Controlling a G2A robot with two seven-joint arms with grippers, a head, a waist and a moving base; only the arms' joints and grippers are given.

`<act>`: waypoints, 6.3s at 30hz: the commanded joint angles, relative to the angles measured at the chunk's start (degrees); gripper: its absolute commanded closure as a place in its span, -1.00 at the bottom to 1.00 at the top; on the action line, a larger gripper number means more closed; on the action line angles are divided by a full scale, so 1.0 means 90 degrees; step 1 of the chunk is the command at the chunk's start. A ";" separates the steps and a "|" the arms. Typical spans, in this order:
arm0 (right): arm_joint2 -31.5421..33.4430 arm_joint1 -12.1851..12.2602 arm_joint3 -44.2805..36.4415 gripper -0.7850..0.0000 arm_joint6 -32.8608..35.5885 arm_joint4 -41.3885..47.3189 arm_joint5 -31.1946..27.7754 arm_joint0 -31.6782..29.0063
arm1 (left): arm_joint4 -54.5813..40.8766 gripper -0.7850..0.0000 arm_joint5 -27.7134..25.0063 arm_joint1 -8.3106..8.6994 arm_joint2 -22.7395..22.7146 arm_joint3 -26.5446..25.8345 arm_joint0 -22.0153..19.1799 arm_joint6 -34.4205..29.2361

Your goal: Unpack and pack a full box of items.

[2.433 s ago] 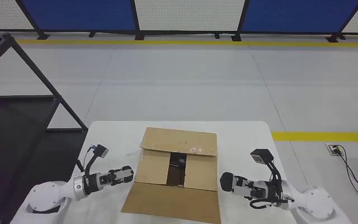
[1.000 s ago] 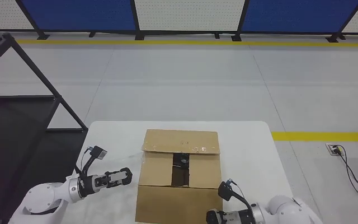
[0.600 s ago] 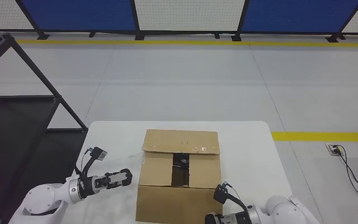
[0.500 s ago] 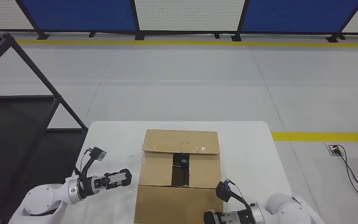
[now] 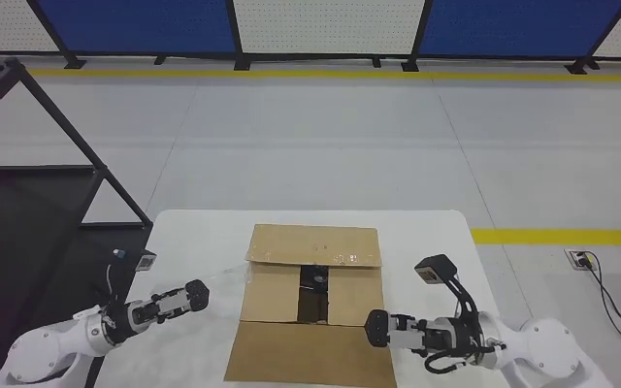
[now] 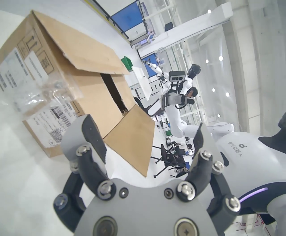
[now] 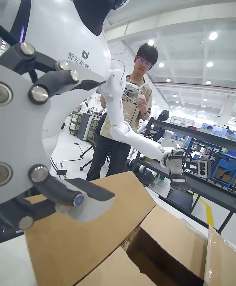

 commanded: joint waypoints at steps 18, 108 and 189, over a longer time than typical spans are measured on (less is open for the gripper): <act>-0.0997 -0.0363 0.1557 -1.00 -0.2902 0.0340 0.3130 0.1226 | -0.1121 -1.00 0.0014 0.0099 -0.0902 -0.0504 0.0806 -0.0191; -0.2989 -0.2473 0.5063 -1.00 -0.8339 0.2996 0.2705 0.4478 | -0.1456 -1.00 0.0103 -0.0132 -0.1374 -0.0680 0.1656 0.0515; -0.0832 -0.2221 0.2910 -1.00 -0.2266 0.0191 0.4039 0.2552 | -0.1274 -1.00 0.0353 -0.0257 -0.1456 -0.0500 0.1522 0.0206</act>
